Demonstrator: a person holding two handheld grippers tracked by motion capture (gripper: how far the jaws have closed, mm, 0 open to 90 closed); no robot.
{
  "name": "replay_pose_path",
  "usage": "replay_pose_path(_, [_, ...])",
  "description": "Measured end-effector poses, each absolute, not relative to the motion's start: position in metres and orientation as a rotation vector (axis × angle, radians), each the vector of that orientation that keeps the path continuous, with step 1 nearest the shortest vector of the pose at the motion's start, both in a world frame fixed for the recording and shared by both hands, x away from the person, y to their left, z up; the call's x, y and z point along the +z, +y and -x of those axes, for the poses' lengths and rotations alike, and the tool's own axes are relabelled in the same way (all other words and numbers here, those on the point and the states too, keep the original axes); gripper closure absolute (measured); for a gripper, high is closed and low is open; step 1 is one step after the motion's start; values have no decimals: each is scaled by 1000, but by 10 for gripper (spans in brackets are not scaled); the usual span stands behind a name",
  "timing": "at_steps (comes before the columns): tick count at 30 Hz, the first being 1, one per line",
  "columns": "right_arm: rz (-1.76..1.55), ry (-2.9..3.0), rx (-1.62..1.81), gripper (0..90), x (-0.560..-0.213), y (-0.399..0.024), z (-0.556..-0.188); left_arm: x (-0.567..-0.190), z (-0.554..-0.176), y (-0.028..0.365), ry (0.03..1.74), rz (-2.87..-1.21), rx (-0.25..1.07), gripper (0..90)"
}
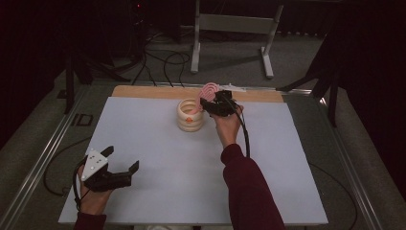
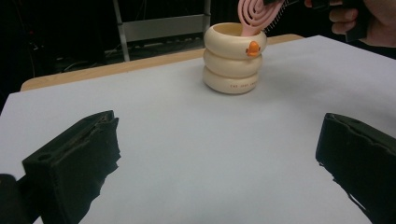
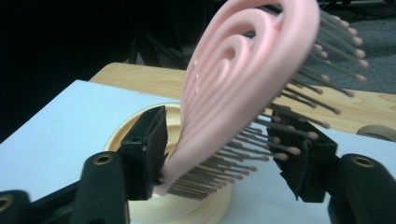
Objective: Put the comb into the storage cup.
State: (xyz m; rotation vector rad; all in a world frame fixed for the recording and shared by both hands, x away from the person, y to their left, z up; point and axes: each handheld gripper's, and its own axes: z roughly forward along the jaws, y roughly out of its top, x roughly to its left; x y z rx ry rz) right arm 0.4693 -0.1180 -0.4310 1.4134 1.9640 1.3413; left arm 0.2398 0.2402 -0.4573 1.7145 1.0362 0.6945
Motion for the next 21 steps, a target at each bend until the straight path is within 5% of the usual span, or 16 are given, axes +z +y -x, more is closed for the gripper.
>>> replay_pose_path(21, [-1388, 2016, 1299, 93, -425, -129, -465, -459, -240, 239, 1038, -1719, 691, 0])
